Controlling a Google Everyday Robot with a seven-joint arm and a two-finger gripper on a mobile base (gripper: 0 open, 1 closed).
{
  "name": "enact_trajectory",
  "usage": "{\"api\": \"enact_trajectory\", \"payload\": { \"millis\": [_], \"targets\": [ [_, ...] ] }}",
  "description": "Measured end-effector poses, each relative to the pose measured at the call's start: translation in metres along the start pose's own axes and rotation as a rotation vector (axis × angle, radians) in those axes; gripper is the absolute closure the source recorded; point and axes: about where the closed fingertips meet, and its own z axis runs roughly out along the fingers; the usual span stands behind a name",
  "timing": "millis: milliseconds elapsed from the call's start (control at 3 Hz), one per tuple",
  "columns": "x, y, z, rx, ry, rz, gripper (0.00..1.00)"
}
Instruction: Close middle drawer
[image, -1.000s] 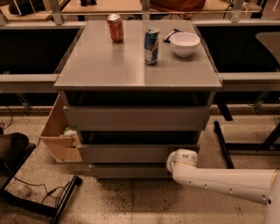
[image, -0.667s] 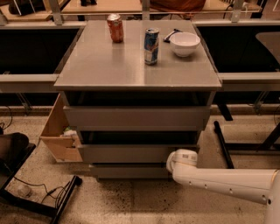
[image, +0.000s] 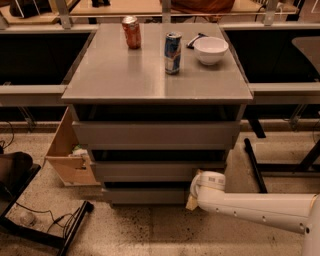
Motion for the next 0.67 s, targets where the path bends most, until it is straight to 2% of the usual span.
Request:
{"api": "enact_trajectory", "payload": {
  "millis": [667],
  "targets": [
    [0.0004, 0.0005, -0.0004, 0.0, 0.0, 0.0, 0.49]
  ]
}}
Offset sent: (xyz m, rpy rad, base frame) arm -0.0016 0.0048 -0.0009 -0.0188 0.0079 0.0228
